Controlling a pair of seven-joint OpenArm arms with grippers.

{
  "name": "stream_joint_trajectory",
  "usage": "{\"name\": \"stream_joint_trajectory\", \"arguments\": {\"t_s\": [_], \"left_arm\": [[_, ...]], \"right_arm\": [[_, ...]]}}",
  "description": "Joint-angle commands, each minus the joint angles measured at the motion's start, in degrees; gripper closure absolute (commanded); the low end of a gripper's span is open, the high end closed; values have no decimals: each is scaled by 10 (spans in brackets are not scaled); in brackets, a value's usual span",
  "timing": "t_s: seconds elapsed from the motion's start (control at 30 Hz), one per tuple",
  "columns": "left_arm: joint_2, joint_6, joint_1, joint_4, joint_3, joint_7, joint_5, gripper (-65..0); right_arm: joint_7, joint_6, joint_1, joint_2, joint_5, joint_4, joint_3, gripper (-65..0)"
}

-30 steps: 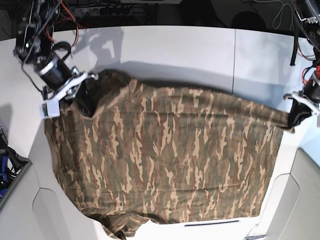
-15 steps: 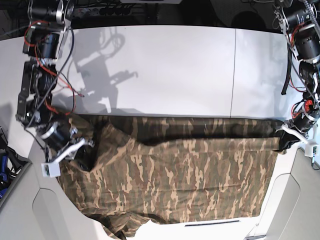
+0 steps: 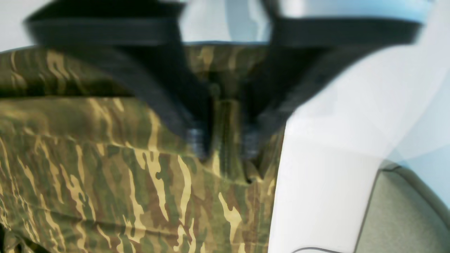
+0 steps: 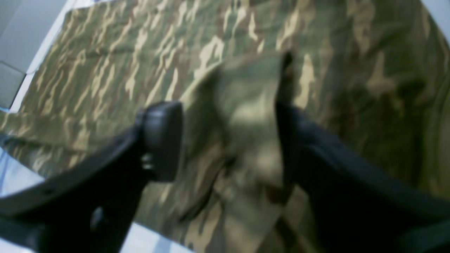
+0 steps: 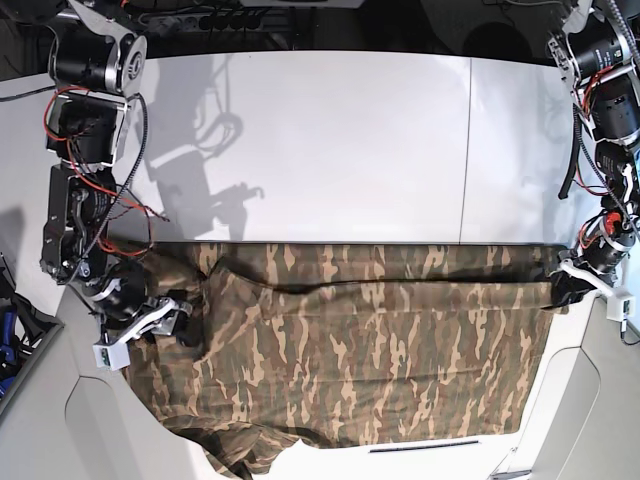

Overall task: Fold the T-shirt properly
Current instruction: 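Lift the shoulder edge with both grippers and drag it across the shirt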

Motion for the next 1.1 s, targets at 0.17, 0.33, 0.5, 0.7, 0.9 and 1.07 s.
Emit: {"name": "stream_joint_trajectory", "arguments": {"t_s": [0.17, 0.33, 0.5, 0.7, 0.9, 1.07], "left_arm": [[-15, 10, -12, 8, -36, 36, -52, -256], [-15, -11, -2, 8, -102, 108, -119, -256], [-14, -12, 32, 8, -111, 116, -155, -256], [-10, -11, 72, 8, -111, 90, -164, -411], [13, -13, 80, 8, -111, 90, -164, -411], [37, -12, 80, 8, -111, 77, -145, -410]], "right_arm": [[9, 4, -9, 3, 10, 17, 22, -409], [8, 4, -51, 3, 12, 56, 86, -409], [9, 3, -85, 4, 14, 85, 154, -409], [11, -17, -113, 13, 34, 86, 221, -409], [11, -38, -127, 30, 37, 83, 238, -409], [11, -37, -133, 33, 52, 60, 231, -409]]}}
